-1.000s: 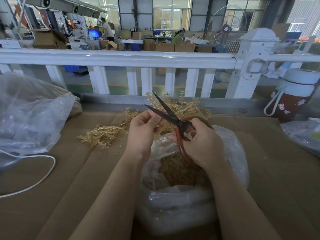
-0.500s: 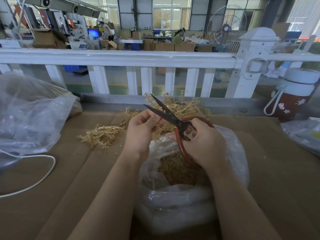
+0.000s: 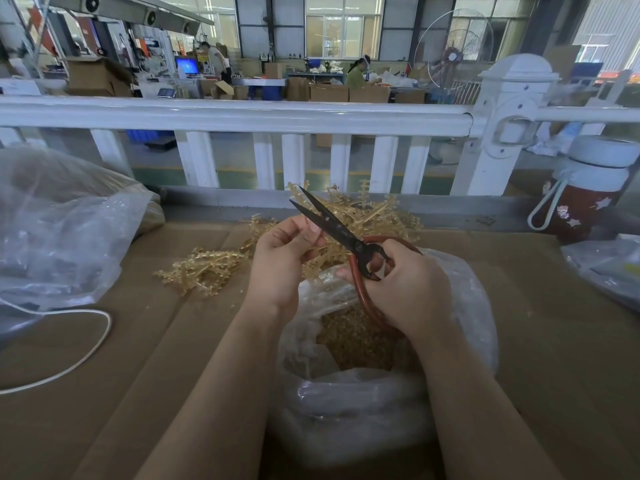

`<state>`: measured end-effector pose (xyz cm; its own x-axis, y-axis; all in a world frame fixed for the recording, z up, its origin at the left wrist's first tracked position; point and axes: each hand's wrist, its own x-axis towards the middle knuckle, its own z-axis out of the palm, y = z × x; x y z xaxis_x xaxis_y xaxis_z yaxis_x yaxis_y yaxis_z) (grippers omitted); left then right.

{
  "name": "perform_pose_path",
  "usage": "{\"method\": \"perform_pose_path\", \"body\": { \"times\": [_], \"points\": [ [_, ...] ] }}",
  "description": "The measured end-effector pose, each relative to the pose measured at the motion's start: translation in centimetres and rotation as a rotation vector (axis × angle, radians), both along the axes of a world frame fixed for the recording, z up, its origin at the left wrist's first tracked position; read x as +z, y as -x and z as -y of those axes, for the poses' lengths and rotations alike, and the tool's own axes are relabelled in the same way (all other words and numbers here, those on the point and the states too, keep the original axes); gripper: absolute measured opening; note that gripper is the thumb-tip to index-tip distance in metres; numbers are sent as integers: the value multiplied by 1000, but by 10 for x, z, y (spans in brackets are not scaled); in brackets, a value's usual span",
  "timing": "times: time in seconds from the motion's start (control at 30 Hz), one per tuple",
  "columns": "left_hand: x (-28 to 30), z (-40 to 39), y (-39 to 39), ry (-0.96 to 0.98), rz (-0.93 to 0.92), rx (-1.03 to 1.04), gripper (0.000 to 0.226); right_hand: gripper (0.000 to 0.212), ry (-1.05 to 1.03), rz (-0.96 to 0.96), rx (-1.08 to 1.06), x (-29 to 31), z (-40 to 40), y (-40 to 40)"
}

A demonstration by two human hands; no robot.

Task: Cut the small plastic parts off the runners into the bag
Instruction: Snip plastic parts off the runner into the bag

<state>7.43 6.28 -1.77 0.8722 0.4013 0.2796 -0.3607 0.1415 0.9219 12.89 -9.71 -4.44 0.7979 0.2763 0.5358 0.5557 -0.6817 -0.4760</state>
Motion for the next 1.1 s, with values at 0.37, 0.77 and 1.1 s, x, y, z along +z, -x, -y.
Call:
{"method": "perform_pose_path", "body": {
  "times": [0.37, 0.77, 1.1],
  "points": [
    [-1, 1, 1, -119, 62, 81, 15, 57, 38, 36, -12, 2, 2, 0],
    [2, 1, 3, -98, 97, 61, 30, 55, -2, 14, -4, 3, 1, 1],
    [1, 0, 3, -91, 68, 72, 24, 71, -13, 21, -2, 2, 0, 1]
  ]
}}
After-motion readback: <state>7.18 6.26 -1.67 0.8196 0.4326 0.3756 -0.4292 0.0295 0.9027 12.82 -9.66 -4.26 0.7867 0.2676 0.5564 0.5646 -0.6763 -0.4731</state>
